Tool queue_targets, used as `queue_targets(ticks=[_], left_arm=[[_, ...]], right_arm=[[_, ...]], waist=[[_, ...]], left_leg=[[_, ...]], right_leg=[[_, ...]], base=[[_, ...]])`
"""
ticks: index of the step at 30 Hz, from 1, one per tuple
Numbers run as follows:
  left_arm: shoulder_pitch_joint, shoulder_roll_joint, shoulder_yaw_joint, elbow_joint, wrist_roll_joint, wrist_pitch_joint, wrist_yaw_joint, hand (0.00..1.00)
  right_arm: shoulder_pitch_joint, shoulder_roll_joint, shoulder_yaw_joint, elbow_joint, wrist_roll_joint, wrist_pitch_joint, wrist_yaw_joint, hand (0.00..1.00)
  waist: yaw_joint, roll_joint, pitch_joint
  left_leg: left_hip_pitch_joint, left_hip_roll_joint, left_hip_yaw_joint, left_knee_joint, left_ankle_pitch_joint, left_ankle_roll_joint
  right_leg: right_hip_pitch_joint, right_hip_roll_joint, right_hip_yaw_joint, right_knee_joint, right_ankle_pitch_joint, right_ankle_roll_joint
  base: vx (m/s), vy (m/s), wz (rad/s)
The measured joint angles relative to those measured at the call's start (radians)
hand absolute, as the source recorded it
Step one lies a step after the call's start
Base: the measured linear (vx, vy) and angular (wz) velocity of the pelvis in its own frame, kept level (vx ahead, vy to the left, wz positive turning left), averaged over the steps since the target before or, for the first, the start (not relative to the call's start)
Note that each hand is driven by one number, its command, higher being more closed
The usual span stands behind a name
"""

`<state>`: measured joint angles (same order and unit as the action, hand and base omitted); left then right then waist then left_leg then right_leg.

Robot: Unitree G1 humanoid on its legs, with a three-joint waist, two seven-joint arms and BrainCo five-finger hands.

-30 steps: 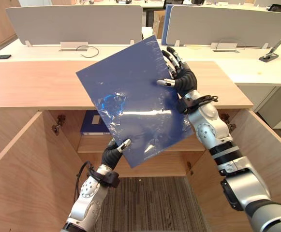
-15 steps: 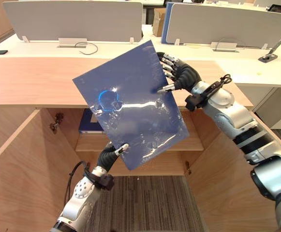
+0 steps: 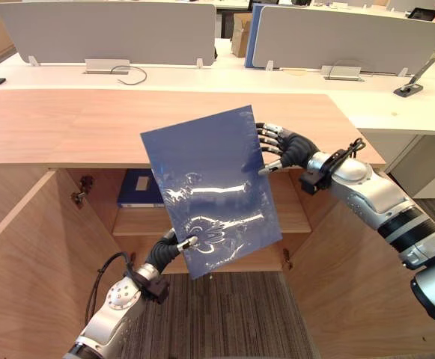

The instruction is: Walk over to the cabinet, pick up the folder, carry it to the office cabinet, place the folder inside the office cabinet, then close the office cabinet door

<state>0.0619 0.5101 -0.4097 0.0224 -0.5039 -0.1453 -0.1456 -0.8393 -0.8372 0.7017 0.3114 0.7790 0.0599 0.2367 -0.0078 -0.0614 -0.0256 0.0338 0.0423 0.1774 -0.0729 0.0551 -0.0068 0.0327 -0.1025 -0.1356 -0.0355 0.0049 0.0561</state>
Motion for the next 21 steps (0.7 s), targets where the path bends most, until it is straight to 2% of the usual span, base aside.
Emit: queue_targets(ticks=[7, 10, 14, 18, 21], left_arm=[[0.000, 0.011, -0.005, 0.010, 0.025, 0.011, 0.000, 1.00], [-0.001, 0.010, -0.015, 0.031, 0.025, 0.011, 0.002, 1.00], [-0.001, 0.000, -0.033, 0.049, 0.025, 0.020, 0.008, 1.00], [-0.004, -0.049, -0.038, 0.049, 0.026, 0.019, 0.013, 1.00], [-0.006, -0.056, -0.036, 0.049, 0.028, 0.020, 0.013, 1.00]], right_arm=[[0.030, 0.001, 0.028, 0.008, 0.150, 0.012, -0.001, 0.00], [0.038, 0.036, 0.028, 0.028, 0.184, 0.009, -0.004, 0.00], [0.086, 0.111, -0.018, 0.042, 0.198, -0.015, -0.027, 0.00], [0.126, 0.262, -0.131, 0.064, 0.182, -0.080, -0.048, 0.00], [0.124, 0.288, -0.136, 0.094, 0.184, -0.117, -0.050, 0.00]], waist=[[0.008, 0.001, -0.001], [0.011, 0.001, -0.001], [0.017, 0.002, -0.001], [0.020, 0.004, -0.002], [0.024, 0.005, -0.002]], left_leg=[[0.000, 0.005, -0.001, 0.011, -0.003, -0.005], [0.000, 0.013, -0.002, 0.027, -0.009, -0.013], [-0.001, 0.025, -0.007, 0.040, -0.014, -0.021], [-0.018, 0.035, -0.014, 0.056, -0.015, -0.023], [-0.017, 0.037, -0.025, 0.059, -0.014, -0.024]], right_leg=[[0.011, 0.004, 0.000, -0.012, 0.007, -0.008], [0.022, 0.011, -0.001, -0.020, 0.009, -0.012], [0.027, 0.023, -0.002, -0.026, 0.010, -0.015], [0.026, 0.033, -0.005, -0.030, 0.015, -0.022], [0.028, 0.035, -0.013, -0.032, 0.014, -0.023]], base=[[0.00, 0.000, 0.00], [0.00, 0.000, 0.00], [-0.03, -0.020, 0.00], [0.00, 0.000, 0.00], [-0.02, -0.004, 0.06]])
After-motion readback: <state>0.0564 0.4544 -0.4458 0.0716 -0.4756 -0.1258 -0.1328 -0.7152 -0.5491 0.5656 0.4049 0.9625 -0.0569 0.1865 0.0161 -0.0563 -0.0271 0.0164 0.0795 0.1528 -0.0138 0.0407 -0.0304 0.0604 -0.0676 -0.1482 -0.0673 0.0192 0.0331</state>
